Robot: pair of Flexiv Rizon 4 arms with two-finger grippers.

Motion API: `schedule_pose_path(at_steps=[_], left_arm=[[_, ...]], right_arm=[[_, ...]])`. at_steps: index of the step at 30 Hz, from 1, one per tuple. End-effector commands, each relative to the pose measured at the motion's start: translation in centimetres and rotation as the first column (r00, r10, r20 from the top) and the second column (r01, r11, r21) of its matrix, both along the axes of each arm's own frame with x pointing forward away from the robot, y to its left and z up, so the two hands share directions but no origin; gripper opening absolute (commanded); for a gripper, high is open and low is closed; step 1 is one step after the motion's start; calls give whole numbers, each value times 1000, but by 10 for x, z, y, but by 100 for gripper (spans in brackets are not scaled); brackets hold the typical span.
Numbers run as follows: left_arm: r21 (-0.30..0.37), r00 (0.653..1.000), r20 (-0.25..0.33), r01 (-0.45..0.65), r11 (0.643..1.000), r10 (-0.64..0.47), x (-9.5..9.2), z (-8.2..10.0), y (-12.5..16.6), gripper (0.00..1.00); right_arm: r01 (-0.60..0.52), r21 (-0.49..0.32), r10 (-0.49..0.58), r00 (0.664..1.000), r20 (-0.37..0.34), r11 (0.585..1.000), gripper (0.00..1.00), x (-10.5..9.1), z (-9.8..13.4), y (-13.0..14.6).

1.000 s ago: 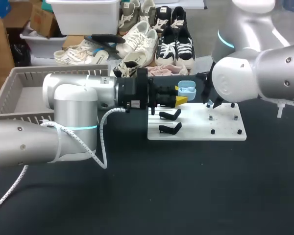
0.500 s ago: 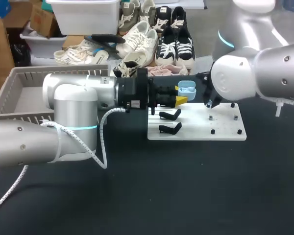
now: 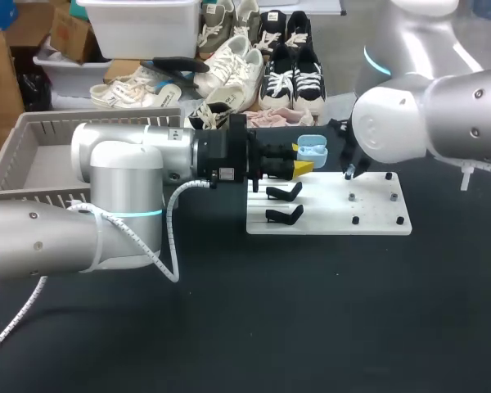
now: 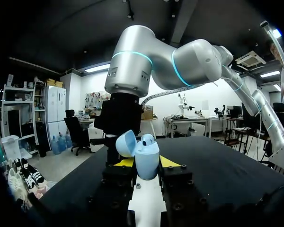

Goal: Pick up each earbud case from the left stands, insert the matching earbuds, close the lid, and place the case in the box.

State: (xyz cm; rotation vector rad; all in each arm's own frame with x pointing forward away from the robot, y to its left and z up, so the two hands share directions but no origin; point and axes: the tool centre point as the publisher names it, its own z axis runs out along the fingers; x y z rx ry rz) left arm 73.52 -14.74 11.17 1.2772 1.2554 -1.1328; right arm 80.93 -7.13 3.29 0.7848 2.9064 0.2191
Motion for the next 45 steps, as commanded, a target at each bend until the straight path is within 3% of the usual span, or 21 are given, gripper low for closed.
schedule_pose_path(at_steps=[1, 12, 20, 25, 32, 38, 45], left_arm=[[-2, 1000, 1, 1, 1000, -1, 1, -1, 0, 0], [-2, 1000, 1, 1, 1000, -1, 1, -1, 0, 0], [-2, 1000, 1, 1, 1000, -1, 1, -1, 0, 0], [-2, 1000, 1, 1, 1000, -1, 1, -1, 0, 0], [-2, 1000, 1, 1, 1000, -1, 1, -1, 0, 0], [-2, 1000, 1, 1, 1000, -1, 1, -1, 0, 0], [-2, 1000, 1, 1, 1000, -1, 1, -1, 0, 0]], right_arm=[[5, 1, -5, 1000, 22, 1000, 0, -13, 12, -5], [-128, -72, 129, 992, 6, 989, 0, -33, 39, -16], [-230, -8, 230, 973, 13, 973, 0, -51, 51, -34], [-367, -45, 368, 929, 26, 929, 0, -66, 62, -36], [-553, -113, 554, 832, -25, 825, 0, -89, 70, -32], [-625, -163, 624, 779, -59, 764, 0, -107, 76, -28], [-667, -156, 668, 742, -51, 729, 0, -120, 86, -34]])
